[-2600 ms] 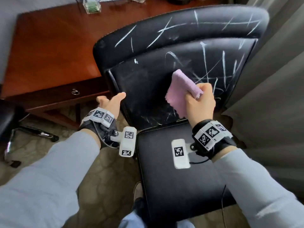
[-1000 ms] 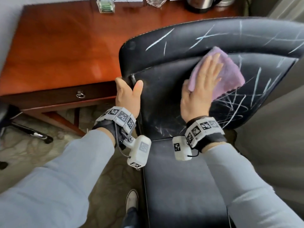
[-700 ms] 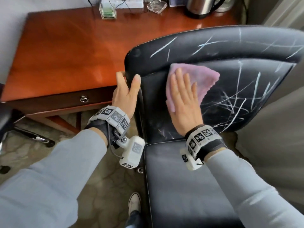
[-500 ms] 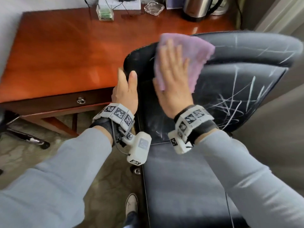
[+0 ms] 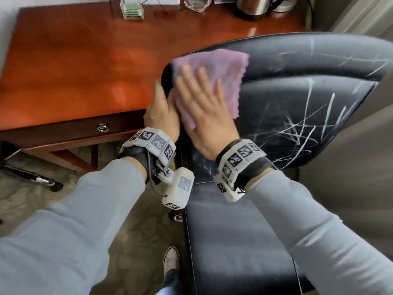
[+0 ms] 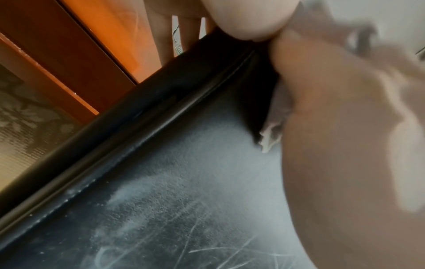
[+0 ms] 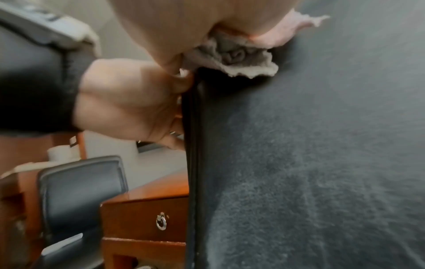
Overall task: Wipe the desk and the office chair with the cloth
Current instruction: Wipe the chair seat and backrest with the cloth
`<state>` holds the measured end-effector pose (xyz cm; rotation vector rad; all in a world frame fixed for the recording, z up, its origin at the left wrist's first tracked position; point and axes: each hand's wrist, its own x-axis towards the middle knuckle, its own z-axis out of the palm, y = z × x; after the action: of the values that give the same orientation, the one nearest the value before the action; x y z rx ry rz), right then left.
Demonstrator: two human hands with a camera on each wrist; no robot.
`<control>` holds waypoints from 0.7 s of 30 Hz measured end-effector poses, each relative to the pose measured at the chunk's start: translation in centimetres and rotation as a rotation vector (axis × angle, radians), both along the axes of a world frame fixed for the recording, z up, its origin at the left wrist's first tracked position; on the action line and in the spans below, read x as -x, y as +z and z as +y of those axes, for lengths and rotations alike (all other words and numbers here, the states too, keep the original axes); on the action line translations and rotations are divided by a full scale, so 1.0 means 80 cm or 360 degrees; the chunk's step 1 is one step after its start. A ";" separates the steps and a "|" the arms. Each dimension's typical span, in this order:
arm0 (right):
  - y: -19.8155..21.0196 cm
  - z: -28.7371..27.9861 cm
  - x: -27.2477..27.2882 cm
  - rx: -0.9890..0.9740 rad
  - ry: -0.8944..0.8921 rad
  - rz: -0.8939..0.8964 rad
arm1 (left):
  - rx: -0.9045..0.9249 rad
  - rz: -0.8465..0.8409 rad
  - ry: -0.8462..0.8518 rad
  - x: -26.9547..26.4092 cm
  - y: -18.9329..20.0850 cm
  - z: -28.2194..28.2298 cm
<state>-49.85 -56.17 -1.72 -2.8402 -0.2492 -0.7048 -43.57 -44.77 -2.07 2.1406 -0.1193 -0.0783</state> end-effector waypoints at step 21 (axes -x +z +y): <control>0.038 -0.088 0.000 -0.0352 -0.0502 -0.0042 | 0.0023 0.0125 -0.0062 -0.003 0.000 0.008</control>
<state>-49.85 -63.17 1.35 -2.6833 0.2638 -0.7747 -43.32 -44.15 -2.03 2.1181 -0.1152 -0.1834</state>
